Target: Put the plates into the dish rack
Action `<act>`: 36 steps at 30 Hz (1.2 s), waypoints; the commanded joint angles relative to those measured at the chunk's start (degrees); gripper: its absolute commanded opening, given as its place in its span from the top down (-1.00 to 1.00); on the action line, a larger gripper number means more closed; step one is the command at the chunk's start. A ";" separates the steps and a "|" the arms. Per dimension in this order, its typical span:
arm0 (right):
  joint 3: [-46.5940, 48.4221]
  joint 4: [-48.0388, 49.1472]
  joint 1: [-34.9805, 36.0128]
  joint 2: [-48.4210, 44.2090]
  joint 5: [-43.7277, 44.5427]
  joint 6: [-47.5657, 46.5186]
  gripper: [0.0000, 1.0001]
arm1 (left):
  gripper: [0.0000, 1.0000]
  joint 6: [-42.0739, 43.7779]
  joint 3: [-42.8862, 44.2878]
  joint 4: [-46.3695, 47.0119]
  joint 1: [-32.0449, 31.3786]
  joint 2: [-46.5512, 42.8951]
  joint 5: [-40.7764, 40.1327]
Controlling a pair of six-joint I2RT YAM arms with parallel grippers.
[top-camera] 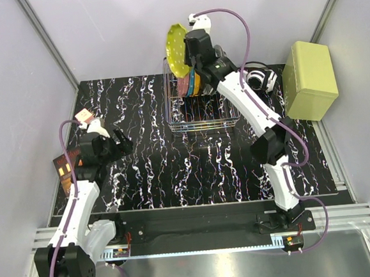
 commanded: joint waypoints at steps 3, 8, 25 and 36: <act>7.51 15.17 6.09 3.11 13.13 -2.18 1.00 | -0.77 -1.51 -0.90 3.48 0.62 -1.47 1.96; 7.60 23.61 8.99 7.32 22.01 -7.26 1.00 | -0.79 -1.95 -1.86 4.01 0.71 -2.26 2.40; 15.86 33.55 9.53 16.38 31.86 -17.91 1.00 | -0.79 -3.35 -4.77 6.47 0.62 -4.20 5.30; 15.95 37.51 9.53 20.51 33.27 -22.92 1.00 | -0.82 -4.67 -4.51 4.72 0.71 -6.31 2.92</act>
